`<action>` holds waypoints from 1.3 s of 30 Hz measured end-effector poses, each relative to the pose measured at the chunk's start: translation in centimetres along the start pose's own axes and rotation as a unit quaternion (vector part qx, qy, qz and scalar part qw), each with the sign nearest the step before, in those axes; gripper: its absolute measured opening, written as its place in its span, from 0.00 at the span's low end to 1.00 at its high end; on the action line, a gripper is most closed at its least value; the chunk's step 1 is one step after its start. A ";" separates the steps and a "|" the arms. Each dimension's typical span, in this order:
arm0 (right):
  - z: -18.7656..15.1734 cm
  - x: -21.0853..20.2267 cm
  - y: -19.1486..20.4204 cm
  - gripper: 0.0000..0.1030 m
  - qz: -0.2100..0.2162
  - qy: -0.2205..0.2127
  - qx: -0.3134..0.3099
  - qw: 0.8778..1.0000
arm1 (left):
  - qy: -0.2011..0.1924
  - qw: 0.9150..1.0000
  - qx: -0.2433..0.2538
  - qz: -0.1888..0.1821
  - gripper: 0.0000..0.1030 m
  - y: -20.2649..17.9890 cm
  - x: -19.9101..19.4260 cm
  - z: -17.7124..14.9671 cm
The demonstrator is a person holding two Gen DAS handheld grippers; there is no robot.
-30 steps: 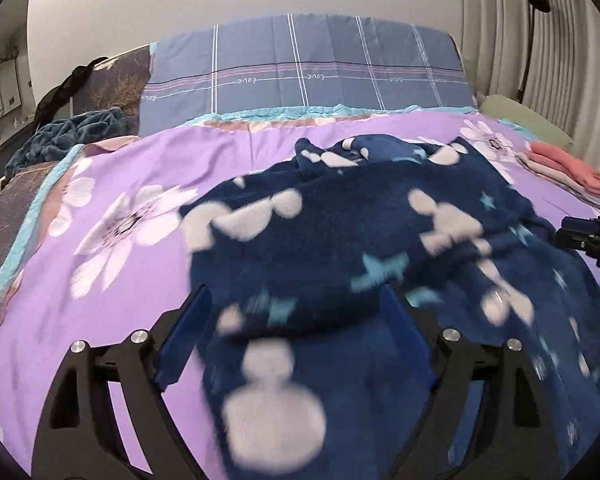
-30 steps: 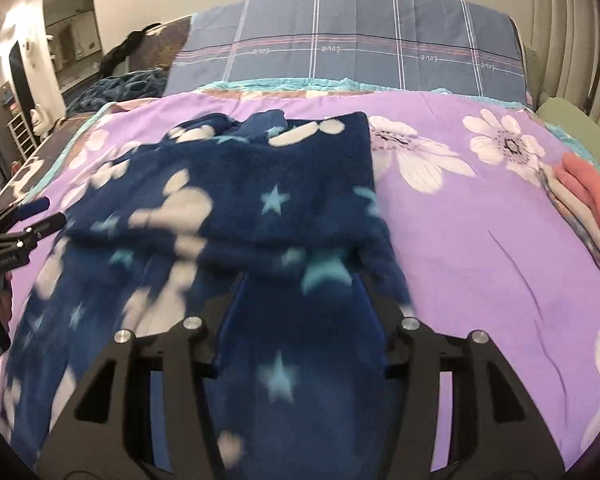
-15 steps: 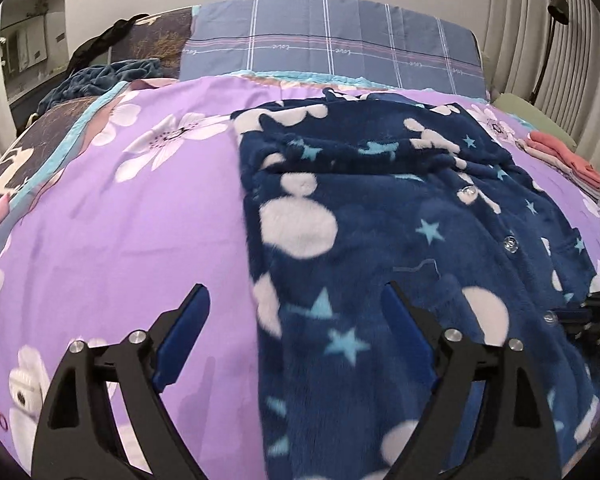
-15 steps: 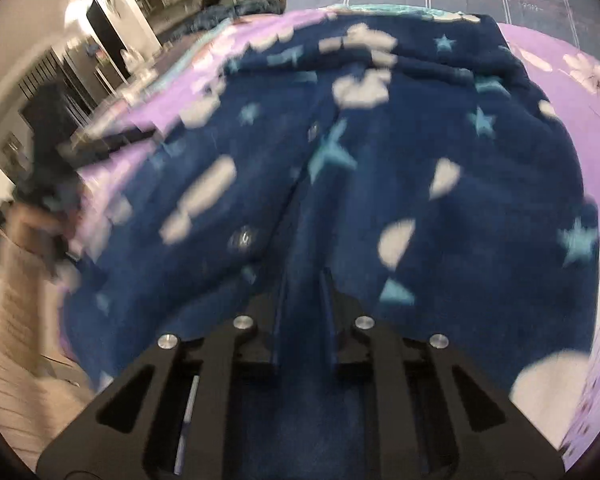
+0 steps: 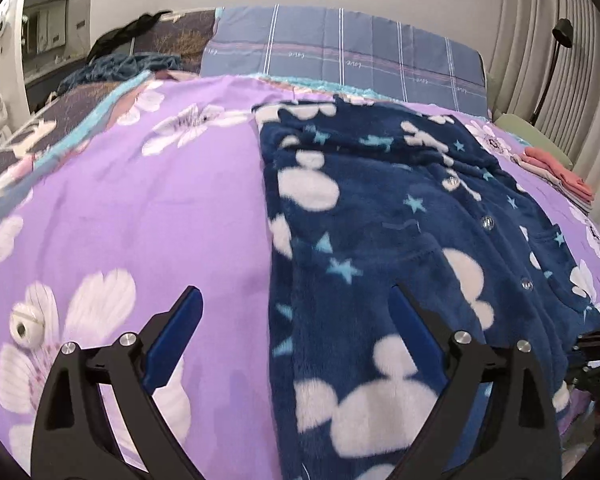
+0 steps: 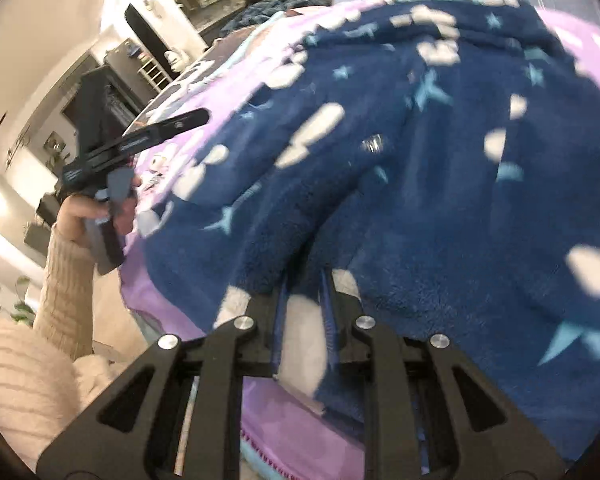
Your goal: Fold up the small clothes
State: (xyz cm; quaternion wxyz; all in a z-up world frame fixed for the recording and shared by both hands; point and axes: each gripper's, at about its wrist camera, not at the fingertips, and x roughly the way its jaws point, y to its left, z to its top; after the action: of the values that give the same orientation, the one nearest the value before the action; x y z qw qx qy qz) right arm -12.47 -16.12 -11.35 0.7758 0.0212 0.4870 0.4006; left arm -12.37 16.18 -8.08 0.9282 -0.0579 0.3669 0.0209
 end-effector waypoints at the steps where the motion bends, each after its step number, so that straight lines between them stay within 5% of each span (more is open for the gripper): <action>1: 0.0 -0.2 -0.2 0.18 0.009 -0.005 0.010 1.000 | 0.003 1.000 -0.001 -0.002 0.91 0.0 0.0 -0.3; 4: 0.3 -1.9 -1.0 0.23 0.082 -0.029 0.055 0.995 | 0.007 1.000 0.001 -0.013 0.91 -0.1 -0.5 -1.0; 7: 0.5 -2.7 -2.1 0.60 0.145 -0.047 0.108 0.982 | 0.011 1.000 0.004 -0.018 0.92 0.2 -0.9 -1.5; 11: 1.2 -1.2 -2.2 0.60 0.190 -0.034 0.138 0.972 | 0.017 1.000 -0.006 -0.010 0.92 0.7 -0.9 -2.0; 14: 1.9 0.4 -1.3 0.53 0.161 -0.022 0.125 0.979 | 0.022 0.999 -0.018 -0.018 0.92 1.1 -0.9 -2.3; 16: 2.3 0.8 -0.9 0.07 0.138 -0.019 0.127 0.982 | 0.025 0.999 -0.022 -0.023 0.92 1.1 -0.9 -2.5; 17: 2.3 0.2 -0.9 0.07 0.134 -0.027 0.134 0.982 | 0.028 0.999 -0.023 -0.027 0.92 1.1 -0.9 -2.6; 21: 2.4 -4.2 0.5 0.06 0.081 -0.086 0.074 0.990 | 0.039 0.997 -0.023 -0.063 0.92 1.0 -0.9 -3.2; 26: 0.9 -1.7 -1.1 0.11 -0.009 -0.013 0.095 0.995 | 0.062 0.995 -0.019 -0.081 0.92 0.3 -0.1 -4.7; 29: 0.0 -5.0 -2.6 0.17 0.008 -0.065 0.125 0.990 | 0.065 0.993 -0.005 -0.101 0.80 -0.1 -1.0 -5.4; 31: -0.4 -8.5 -3.8 0.47 -0.029 -0.123 0.133 0.983 | 0.070 0.991 0.005 -0.110 0.70 -0.1 -1.7 -6.0; 35: -3.2 -13.5 -8.8 0.49 -0.112 -0.166 0.217 0.955 | 0.085 0.989 0.002 -0.124 0.45 0.2 -2.6 -6.6; 39: -5.7 -12.0 -12.3 0.49 -0.020 -0.134 0.287 0.948 | 0.096 0.985 -0.004 -0.141 0.43 0.5 -3.2 -7.1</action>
State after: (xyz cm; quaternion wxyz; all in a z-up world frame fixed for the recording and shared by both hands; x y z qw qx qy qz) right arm -11.94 -34.22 -10.75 0.8026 0.2869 0.4735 0.2221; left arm -19.57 15.85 -11.09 0.8819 -0.1143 0.4428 -0.1148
